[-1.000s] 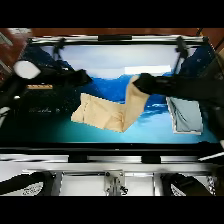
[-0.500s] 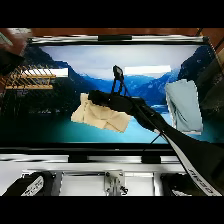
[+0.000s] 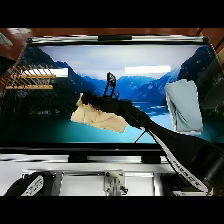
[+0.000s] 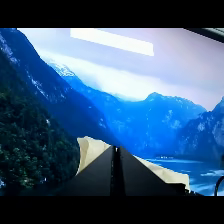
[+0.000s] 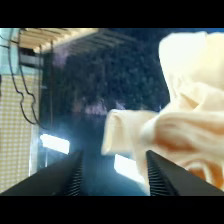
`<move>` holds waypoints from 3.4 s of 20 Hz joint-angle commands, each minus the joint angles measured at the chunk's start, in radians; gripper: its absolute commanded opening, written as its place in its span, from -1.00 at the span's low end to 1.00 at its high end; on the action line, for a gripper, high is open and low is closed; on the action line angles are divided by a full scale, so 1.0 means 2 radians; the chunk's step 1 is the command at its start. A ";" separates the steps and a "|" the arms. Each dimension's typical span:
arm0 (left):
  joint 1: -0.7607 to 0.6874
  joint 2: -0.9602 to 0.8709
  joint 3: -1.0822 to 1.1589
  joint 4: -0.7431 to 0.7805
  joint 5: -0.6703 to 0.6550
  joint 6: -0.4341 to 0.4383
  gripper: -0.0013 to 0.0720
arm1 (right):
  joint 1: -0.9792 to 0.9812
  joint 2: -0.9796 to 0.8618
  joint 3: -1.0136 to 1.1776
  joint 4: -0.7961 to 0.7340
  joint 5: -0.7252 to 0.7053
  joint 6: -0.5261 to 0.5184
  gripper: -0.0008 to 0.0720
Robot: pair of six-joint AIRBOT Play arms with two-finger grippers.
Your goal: Fold the shirts.
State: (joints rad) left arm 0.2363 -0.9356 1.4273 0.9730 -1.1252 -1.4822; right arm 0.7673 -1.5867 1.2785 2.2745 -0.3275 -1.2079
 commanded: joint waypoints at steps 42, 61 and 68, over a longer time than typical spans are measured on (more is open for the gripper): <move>0.004 0.000 0.000 0.004 0.007 0.020 -0.87 | -0.297 0.062 0.202 0.036 -0.340 -0.195 -0.81; 0.003 0.000 0.000 0.004 0.006 0.019 -0.87 | -0.464 0.020 0.279 -0.016 -0.126 -0.188 -0.81; 0.003 0.000 0.000 0.004 0.006 0.019 -0.87 | -0.524 0.001 0.279 -0.094 -0.126 -0.187 -0.81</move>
State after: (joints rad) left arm 0.2428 -0.9356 1.4273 0.9802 -1.1126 -1.4445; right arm -0.2256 -1.5745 1.8366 2.1624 -0.5373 -1.5845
